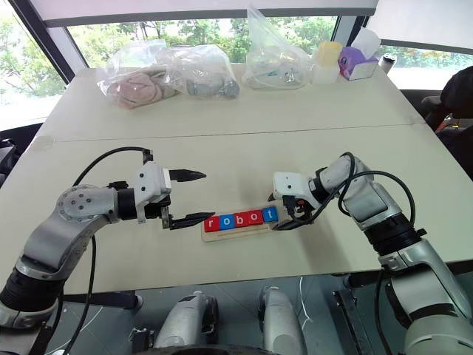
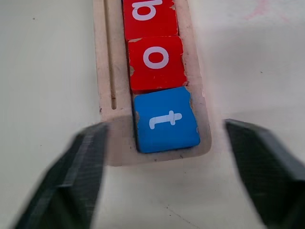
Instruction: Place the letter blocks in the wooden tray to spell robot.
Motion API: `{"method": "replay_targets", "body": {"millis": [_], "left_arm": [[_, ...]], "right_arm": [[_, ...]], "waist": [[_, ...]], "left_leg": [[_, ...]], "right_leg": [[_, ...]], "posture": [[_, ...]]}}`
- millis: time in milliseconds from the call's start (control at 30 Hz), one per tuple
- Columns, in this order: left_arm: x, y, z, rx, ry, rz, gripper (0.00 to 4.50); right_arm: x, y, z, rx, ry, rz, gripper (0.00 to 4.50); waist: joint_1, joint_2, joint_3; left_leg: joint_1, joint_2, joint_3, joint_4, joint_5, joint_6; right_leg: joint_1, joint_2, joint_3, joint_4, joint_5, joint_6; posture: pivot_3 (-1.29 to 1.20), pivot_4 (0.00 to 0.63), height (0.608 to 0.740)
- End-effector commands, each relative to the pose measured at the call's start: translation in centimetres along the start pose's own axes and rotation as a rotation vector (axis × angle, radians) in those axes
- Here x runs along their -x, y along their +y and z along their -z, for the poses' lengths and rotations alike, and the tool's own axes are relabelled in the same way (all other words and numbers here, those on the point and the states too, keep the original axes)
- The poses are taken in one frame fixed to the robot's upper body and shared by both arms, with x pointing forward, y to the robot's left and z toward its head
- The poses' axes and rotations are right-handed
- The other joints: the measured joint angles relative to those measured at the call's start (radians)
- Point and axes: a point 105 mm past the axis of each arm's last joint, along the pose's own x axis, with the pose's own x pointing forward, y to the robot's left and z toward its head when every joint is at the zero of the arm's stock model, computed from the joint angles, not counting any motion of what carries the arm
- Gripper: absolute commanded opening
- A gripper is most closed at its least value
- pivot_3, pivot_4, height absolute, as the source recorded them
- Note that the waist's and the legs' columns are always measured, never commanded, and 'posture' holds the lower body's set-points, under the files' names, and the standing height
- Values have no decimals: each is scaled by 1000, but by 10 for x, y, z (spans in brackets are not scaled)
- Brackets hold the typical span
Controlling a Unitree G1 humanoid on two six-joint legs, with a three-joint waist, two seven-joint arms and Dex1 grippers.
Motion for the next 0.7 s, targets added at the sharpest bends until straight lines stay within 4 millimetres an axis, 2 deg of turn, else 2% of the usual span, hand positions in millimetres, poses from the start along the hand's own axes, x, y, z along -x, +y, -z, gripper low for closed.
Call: {"method": "replay_targets", "body": {"millis": [33, 267, 367, 467, 700], "left_arm": [[2, 0, -11, -40, -26, -2, 4500], [2, 0, -11, -42, -26, 4, 4500], [2, 0, -11, -42, -26, 5, 4500], [2, 0, -11, -41, -27, 6, 4500], [2, 1, -12, -42, -24, 10, 4500]], "right_arm": [[5, 1, -9, 44, -10, -4, 4054], [15, -16, -27, 27, -94, 94, 4054], [21, -35, -33, 24, -127, 219, 4054], [23, -47, -29, 23, -118, 310, 4054], [22, -52, -12, 16, -84, 386, 4054]], "waist": [[0, 0, 0], [-1, 0, 0], [-1, 0, 0], [-1, 0, 0], [-1, 0, 0]], "left_leg": [[0, 0, 0, 0, 0, 0], [0, 0, 0, 0, 0, 0], [0, 0, 0, 0, 0, 0], [0, 0, 0, 0, 0, 0], [0, 0, 0, 0, 0, 0]], "right_leg": [[0, 0, 0, 0, 0, 0], [0, 0, 0, 0, 0, 0], [0, 0, 0, 0, 0, 0], [0, 0, 0, 0, 0, 0], [0, 0, 0, 0, 0, 0]], "posture": [[0, 150, 740], [0, 150, 740], [0, 150, 740], [0, 150, 740], [0, 150, 740]]}}
